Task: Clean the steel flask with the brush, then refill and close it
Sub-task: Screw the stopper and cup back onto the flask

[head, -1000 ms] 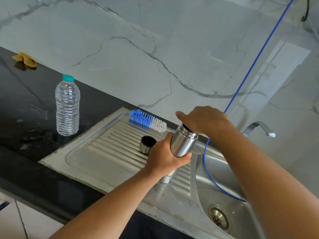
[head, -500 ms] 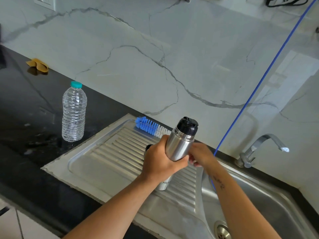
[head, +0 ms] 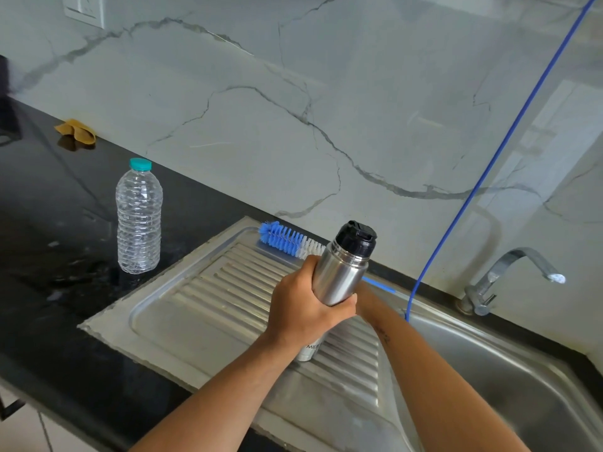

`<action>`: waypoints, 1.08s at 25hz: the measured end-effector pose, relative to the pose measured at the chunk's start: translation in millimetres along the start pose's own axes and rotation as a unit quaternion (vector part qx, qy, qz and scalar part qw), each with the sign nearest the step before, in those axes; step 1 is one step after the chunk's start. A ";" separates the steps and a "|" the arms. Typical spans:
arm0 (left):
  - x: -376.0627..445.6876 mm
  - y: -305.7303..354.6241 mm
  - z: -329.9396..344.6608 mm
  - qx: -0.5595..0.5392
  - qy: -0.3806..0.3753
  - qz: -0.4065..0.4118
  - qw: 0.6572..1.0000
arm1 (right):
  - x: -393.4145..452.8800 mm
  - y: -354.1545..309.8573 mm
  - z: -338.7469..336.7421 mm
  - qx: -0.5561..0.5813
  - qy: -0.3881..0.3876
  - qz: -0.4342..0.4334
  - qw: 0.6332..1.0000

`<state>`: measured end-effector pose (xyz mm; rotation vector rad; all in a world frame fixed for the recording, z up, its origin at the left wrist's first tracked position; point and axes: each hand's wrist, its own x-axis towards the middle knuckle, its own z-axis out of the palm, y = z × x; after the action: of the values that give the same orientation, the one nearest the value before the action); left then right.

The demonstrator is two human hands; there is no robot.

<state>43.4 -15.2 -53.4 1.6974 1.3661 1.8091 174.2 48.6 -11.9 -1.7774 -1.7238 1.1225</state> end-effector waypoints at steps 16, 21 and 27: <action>-5.1 0.2 1.8 -0.021 -0.020 -0.015 0.999 | -74.5 -0.9 -100.6 0.447 0.075 -0.048 0.890; -6.4 -0.9 2.1 -0.022 -0.018 -0.011 1.000 | -91.8 -61.0 -78.0 0.179 0.138 -0.229 0.947; -6.8 -1.7 4.1 -0.055 -0.029 -0.013 0.998 | -85.4 -77.7 -63.9 -0.182 0.153 -0.392 0.889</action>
<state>48.2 -17.8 -59.4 1.6549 1.2354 1.7730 183.4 -7.5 107.2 -1.1145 -2.2115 0.1725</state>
